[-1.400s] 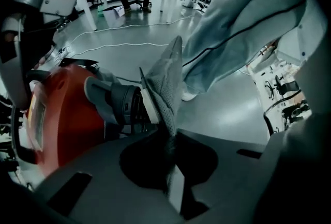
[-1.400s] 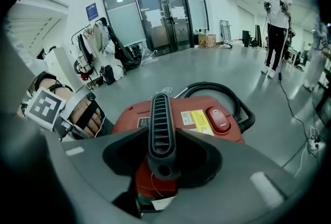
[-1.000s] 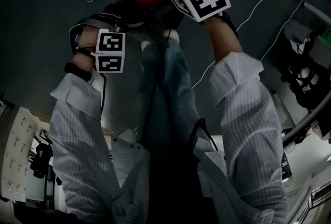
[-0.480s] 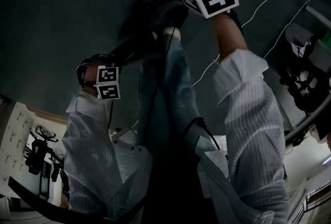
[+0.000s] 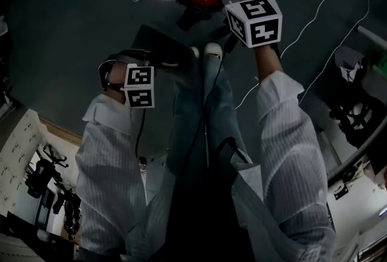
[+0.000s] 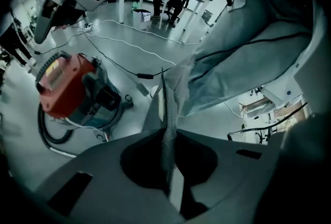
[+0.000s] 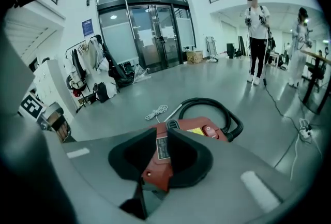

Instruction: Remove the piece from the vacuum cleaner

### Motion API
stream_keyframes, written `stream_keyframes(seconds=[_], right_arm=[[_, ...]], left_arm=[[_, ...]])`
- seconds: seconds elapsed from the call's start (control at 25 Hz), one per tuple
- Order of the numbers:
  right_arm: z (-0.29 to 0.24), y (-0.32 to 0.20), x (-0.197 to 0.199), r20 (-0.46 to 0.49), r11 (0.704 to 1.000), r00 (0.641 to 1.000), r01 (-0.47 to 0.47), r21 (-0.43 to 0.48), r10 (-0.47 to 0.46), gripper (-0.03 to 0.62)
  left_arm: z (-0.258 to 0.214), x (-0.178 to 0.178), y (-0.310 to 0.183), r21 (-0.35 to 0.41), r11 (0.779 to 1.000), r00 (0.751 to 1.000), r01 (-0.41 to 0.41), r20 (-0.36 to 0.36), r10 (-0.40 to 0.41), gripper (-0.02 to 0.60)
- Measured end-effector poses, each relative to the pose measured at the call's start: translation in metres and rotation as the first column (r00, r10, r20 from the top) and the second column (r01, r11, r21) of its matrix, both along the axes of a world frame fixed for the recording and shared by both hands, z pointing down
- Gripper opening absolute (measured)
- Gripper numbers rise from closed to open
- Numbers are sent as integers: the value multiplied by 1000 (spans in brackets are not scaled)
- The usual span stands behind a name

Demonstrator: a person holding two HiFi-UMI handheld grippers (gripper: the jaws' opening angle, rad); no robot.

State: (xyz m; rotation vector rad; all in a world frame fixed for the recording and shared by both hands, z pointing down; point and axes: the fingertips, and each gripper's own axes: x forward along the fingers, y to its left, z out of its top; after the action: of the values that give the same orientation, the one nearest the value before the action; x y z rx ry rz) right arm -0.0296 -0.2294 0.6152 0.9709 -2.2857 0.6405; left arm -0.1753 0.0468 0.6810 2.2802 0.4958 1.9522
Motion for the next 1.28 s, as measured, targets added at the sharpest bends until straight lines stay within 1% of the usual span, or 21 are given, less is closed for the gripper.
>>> stream_keyframes(seconds=[0.04, 0.12, 0.24, 0.32, 0.4, 0.48, 0.52, 0.56, 0.6, 0.64, 0.72, 0.76, 0.8, 0.84, 0.88, 0.92, 1.0, 1.08, 1.24, 1.28], right_arm=[[-18, 7, -3, -3, 1000, 1000, 2, 13, -2, 38], [-60, 23, -10, 14, 999, 1000, 12, 38, -13, 2], [-132, 45, -17, 60, 997, 998, 25, 79, -30, 2], [-183, 60, -14, 83, 994, 996, 22, 112, -31, 2], [-236, 72, -2, 97, 988, 995, 4, 156, -19, 2], [-292, 75, 15, 121, 975, 993, -36, 221, 9, 2], [-322, 76, 24, 135, 963, 990, -61, 263, 25, 2], [-350, 78, 32, 149, 948, 988, -87, 306, 43, 2], [-377, 84, 41, 162, 933, 985, -115, 342, 62, 2], [-400, 92, 48, 176, 918, 981, -143, 370, 82, 2], [-437, 111, 60, 200, 895, 973, -188, 404, 115, 2], [-451, 121, 63, 212, 887, 970, -203, 415, 123, 2], [-462, 130, 65, 224, 881, 966, -213, 423, 126, 2], [-470, 138, 65, 237, 878, 963, -219, 425, 126, 2], [-477, 146, 65, 248, 877, 961, -223, 426, 124, 2], [-482, 153, 64, 258, 876, 959, -224, 428, 120, 2], [-491, 163, 62, 272, 874, 956, -224, 431, 111, 2], [-497, 169, 63, 279, 872, 954, -226, 435, 108, 2], [-503, 170, 66, 282, 870, 954, -225, 440, 104, 2], [-504, 169, 67, 283, 870, 954, -225, 439, 104, 2]], left_arm=[[-17, 3, -4, 9, 1000, 1000, 16, -6, -16, 15], [-55, 13, -14, 24, 997, 997, 77, -31, -76, 15], [-118, 35, -37, 58, 980, 980, 188, -82, -183, 15], [-163, 52, -50, 88, 962, 961, 260, -120, -248, 14], [-210, 68, -60, 112, 938, 937, 328, -164, -308, 14], [-255, 80, -75, 153, 905, 907, 398, -213, -363, 14], [-277, 85, -84, 179, 880, 887, 439, -241, -394, 14], [-300, 88, -91, 202, 851, 862, 485, -270, -428, 14], [-322, 90, -95, 219, 816, 833, 535, -300, -465, 14], [-344, 92, -96, 229, 778, 798, 585, -330, -504, 14], [-383, 96, -95, 231, 691, 715, 685, -394, -577, 14], [-401, 98, -94, 223, 647, 669, 729, -428, -607, 14], [-416, 100, -93, 209, 607, 625, 766, -462, -629, 14], [-430, 102, -90, 195, 577, 588, 793, -491, -642, 14], [-443, 104, -87, 186, 556, 562, 810, -514, -647, 15], [-453, 105, -84, 184, 544, 548, 819, -530, -647, 14], [-467, 105, -79, 195, 533, 542, 824, -547, -638, 14], [-474, 104, -78, 209, 533, 548, 820, -552, -628, 14], [-481, 104, -79, 255, 546, 587, 798, -535, -608, 14], [-481, 105, -79, 259, 549, 592, 795, -533, -605, 14]])
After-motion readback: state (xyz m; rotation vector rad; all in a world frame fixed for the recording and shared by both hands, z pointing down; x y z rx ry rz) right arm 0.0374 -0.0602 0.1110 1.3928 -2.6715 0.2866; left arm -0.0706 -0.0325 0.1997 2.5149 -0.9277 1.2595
